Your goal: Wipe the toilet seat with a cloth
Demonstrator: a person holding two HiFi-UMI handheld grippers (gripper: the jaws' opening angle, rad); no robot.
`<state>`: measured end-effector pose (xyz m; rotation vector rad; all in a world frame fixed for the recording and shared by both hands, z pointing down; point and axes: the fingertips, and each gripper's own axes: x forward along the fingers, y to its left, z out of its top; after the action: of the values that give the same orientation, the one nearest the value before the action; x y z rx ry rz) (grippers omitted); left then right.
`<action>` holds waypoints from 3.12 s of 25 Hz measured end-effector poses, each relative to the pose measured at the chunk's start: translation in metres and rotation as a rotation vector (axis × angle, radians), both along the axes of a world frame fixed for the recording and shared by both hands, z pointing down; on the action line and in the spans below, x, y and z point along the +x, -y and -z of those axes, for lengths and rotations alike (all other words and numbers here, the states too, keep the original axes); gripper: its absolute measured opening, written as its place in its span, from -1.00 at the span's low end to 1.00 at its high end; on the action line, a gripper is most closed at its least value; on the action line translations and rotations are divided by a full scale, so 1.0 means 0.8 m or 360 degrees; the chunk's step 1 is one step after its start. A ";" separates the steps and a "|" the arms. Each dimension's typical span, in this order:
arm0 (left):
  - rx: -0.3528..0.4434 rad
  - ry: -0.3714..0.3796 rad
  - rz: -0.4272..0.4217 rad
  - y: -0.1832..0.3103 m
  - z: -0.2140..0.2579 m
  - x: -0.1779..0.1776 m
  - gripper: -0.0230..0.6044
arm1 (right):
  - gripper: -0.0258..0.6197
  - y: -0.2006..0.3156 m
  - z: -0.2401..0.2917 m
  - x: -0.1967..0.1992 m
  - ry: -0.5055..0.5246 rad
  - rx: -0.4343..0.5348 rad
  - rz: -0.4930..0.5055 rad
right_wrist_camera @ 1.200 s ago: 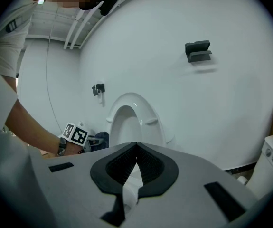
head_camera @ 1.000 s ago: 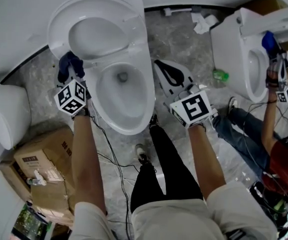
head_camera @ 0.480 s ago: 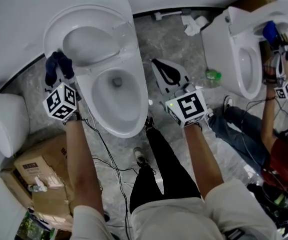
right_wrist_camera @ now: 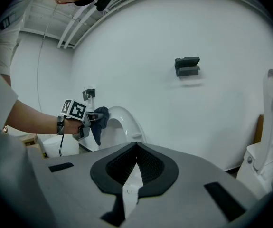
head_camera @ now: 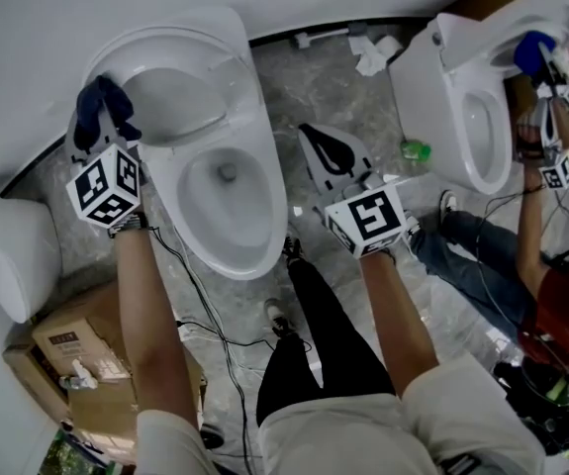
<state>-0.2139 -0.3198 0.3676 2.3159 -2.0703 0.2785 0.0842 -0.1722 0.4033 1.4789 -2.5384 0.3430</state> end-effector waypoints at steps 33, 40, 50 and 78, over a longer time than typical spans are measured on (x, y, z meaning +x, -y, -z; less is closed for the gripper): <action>-0.0178 -0.0080 -0.0519 -0.007 -0.087 0.252 -0.79 | -0.86 -0.002 -0.040 0.081 -0.0101 -0.0111 -0.0178; -0.0327 -0.0079 -0.0603 -0.025 -0.152 0.280 -0.79 | -0.86 -0.009 -0.054 0.094 -0.0097 -0.0146 -0.0199; -0.0469 -0.0103 -0.0619 -0.035 -0.233 0.297 -0.79 | -0.86 -0.014 -0.081 0.100 -0.0092 -0.0195 -0.0209; -0.1051 -0.0204 -0.0323 -0.091 -0.412 0.239 -0.79 | -0.86 -0.012 -0.139 0.077 -0.0111 -0.0303 -0.0148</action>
<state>-0.0230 -0.2472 0.6972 2.0475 -1.3911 0.6776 0.1461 -0.1630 0.5143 1.5110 -2.3163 0.5219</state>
